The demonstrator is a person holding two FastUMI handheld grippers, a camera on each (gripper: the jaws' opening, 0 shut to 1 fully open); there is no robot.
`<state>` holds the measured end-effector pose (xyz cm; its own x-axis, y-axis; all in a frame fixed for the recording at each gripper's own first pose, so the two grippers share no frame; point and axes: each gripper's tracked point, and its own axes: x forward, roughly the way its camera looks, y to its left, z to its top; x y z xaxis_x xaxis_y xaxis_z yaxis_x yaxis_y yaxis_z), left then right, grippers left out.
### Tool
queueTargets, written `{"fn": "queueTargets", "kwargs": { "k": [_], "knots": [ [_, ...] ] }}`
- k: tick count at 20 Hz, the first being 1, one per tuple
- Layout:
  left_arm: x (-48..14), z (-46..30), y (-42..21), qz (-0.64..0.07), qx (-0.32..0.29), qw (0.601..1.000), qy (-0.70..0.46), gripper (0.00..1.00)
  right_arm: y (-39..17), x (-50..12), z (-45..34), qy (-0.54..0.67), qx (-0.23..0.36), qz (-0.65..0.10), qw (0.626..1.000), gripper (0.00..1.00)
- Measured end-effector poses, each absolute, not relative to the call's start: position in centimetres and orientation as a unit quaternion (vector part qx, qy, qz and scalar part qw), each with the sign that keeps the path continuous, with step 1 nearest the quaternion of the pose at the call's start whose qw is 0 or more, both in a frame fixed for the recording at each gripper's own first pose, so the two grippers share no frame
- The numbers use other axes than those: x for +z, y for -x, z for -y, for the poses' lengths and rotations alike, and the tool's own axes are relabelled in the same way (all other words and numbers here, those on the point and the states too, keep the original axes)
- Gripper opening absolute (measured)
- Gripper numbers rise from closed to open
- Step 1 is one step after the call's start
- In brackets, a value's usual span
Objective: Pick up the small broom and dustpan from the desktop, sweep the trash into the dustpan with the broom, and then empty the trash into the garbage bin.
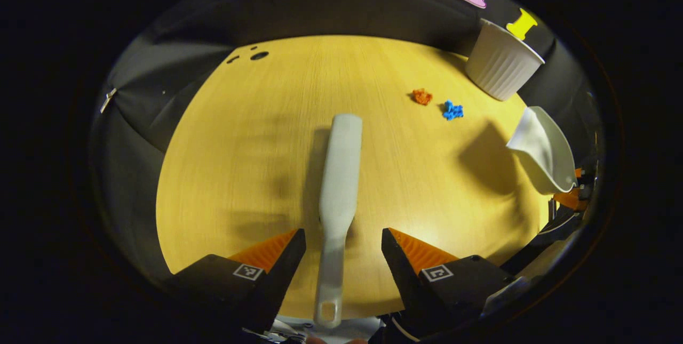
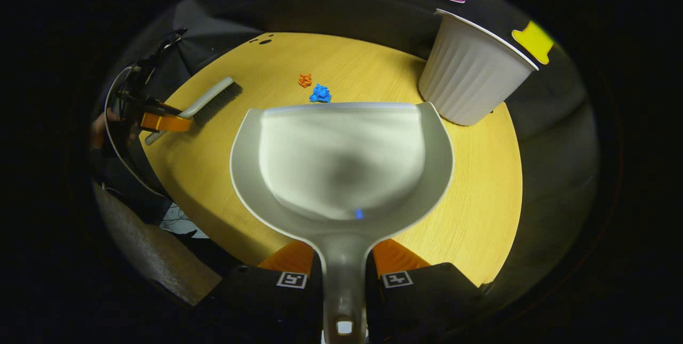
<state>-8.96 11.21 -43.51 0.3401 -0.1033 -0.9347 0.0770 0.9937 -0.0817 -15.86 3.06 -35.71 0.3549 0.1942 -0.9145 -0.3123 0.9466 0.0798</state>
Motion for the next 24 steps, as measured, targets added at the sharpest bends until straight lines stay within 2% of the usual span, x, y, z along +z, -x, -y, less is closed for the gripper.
{"fn": "queueTargets", "kwargs": {
  "k": [4,10,12,14,18,21,23,24],
  "knots": [
    [-46.1,-11.6,8.9,-0.605,-0.055,0.794,0.003,0.88,15.9,-36.0,-2.3,0.053,0.146,-0.554,0.818,0.36],
    [-46.7,-11.8,7.9,-0.613,-0.063,0.787,-0.028,0.71,16.1,-35.9,-2.2,0.053,0.148,-0.561,0.813,0.36],
    [-47.1,-11.5,7.6,-0.613,-0.066,0.786,-0.034,0.60,16.1,-36.1,-2.6,0.056,0.158,-0.566,0.807,0.36],
    [-46.5,-11.5,7.3,-0.617,-0.065,0.783,-0.043,0.30,16.2,-36.5,-3.1,0.069,0.179,-0.579,0.792,0.36],
    [-44.6,-10.1,1.7,-0.580,-0.095,0.805,-0.080,0.26,15.5,-37.4,-3.7,0.114,0.225,-0.612,0.749,0.36],
    [-43.4,-9.1,-3.8,-0.557,-0.101,0.818,-0.097,0.26,13.9,-38.6,-3.8,0.121,0.223,-0.634,0.731,0.36],
    [-43.4,-8.4,-6.6,-0.553,-0.107,0.819,-0.111,0.26,13.0,-39.3,-3.6,0.123,0.223,-0.644,0.721,0.40],
    [-43.6,-8.0,-7.7,-0.553,-0.111,0.817,-0.121,0.25,12.8,-39.4,-3.4,0.129,0.224,-0.646,0.718,0.36]
  ]
}}
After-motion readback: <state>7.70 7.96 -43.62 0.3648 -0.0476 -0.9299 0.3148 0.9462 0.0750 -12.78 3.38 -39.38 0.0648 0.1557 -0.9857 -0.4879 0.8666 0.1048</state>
